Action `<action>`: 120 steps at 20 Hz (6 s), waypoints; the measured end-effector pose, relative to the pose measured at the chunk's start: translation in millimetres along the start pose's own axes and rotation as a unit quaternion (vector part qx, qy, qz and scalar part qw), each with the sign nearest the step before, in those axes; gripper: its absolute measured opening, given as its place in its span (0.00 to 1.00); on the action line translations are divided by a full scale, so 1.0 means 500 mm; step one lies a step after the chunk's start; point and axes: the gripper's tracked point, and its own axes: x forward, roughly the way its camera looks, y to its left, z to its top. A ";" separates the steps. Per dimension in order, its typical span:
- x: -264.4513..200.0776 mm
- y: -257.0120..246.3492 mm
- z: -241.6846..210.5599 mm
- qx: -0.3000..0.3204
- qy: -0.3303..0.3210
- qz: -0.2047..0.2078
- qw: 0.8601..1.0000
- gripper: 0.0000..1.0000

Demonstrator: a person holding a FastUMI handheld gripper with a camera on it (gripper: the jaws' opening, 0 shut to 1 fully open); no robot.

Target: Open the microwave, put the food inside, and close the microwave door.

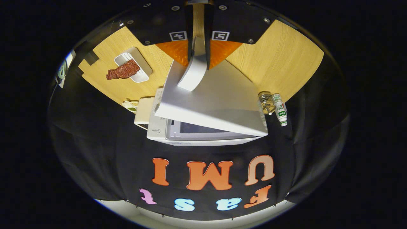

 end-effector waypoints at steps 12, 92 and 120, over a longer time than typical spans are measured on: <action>-0.155 0.240 -0.049 -0.159 0.039 0.162 0.973 0.29; 0.181 -0.033 0.040 0.197 0.208 0.243 0.927 0.09; 0.590 0.167 0.156 0.426 0.024 0.139 0.894 0.12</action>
